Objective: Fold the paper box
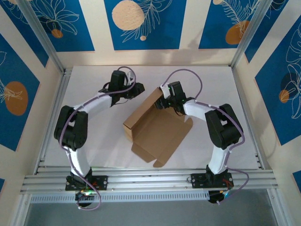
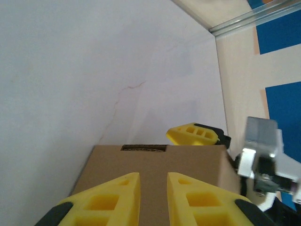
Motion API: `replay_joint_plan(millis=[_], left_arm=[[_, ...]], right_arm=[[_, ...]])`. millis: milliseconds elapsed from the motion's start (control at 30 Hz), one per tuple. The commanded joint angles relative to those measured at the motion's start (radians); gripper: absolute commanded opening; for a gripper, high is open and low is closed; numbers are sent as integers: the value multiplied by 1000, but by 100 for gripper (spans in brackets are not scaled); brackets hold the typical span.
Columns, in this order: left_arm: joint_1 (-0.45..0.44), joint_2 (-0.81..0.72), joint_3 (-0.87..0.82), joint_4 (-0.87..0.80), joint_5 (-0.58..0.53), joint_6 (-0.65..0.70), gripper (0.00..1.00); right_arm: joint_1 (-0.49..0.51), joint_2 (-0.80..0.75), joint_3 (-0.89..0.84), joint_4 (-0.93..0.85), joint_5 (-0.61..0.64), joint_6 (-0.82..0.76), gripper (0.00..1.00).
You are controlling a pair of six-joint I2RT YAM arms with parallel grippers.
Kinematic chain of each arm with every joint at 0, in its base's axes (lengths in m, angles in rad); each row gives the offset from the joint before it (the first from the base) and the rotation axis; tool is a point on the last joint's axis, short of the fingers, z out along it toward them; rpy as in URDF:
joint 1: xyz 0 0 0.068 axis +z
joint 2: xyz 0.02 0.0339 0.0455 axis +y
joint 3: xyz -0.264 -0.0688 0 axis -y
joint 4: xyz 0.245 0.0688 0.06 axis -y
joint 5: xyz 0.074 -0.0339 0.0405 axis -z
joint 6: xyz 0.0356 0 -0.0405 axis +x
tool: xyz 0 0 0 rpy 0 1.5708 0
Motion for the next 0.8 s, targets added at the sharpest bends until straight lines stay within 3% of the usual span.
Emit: replay_joint_plan(millis=[0, 367, 500, 633, 700, 733, 767], left_arm=[[3, -58, 40, -113, -34, 103, 22], [-4, -187, 59, -215, -66, 200, 22], [-21, -228, 55, -236, -89, 225, 22], [-69, -295, 29, -289, -137, 286, 22], [-102, -334, -1, -303, -151, 305, 22], [-121, -355, -20, -309, -153, 312, 22], [-136, -373, -37, -312, -159, 318, 22]], right_arm=[[-19, -53, -24, 27, -116, -15, 97], [-71, -181, -114, 41, -372, -92, 93], [-124, -241, -195, 148, -495, -31, 91], [-152, -346, -252, 241, -456, 89, 88], [-146, -396, -243, 205, -393, 129, 78], [-145, -415, -218, 156, -384, 151, 62], [-144, -427, -193, 105, -390, 175, 38]])
